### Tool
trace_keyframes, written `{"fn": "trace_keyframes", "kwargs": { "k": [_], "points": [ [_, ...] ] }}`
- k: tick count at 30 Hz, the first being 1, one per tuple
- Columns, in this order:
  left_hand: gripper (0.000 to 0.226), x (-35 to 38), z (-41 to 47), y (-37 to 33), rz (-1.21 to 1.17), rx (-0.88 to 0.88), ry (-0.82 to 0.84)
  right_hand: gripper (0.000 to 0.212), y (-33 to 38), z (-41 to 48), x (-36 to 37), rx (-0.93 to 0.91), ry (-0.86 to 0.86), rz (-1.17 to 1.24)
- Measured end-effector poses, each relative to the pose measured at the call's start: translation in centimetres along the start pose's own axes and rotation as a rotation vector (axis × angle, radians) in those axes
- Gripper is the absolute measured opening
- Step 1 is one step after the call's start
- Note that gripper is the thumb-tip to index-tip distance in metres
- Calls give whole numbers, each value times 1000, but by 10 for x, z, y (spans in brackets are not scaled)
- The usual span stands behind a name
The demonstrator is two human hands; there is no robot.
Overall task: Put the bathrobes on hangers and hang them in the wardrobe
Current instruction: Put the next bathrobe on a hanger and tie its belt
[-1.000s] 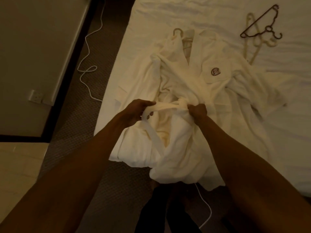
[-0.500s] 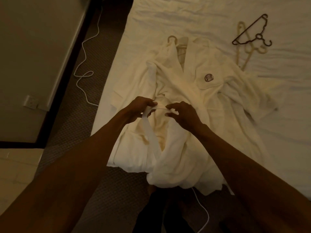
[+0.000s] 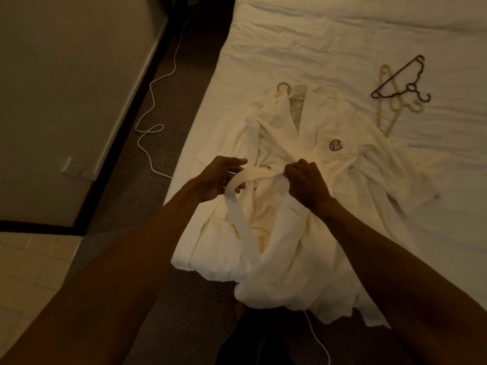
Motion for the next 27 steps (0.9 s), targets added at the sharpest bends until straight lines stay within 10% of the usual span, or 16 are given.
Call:
{"fn": "trace_keyframes", "kwargs": {
  "k": [5, 12, 19, 27],
  "points": [
    [30, -32, -33, -57, -8, 157, -7, 16, -36, -10, -7, 408, 288, 6],
    [22, -37, -38, -76, 179, 56, -29, 98, 24, 18, -34, 131, 332, 606],
    [22, -9, -11, -63, 210, 50, 54, 22, 44, 14, -52, 0, 4, 301],
    [27, 44, 44, -32, 290, 24, 121, 46, -2, -21, -1, 65, 28, 521]
  ]
}}
Point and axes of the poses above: each hand's wrist, its own z-axis towards the middle knuckle, its own x-axis out of the palm, y = z × x, the point moved 3 cm from there along z, towards the middle knuckle, and after that the axes turned 12 degrees about y, right-handed, at the moved point
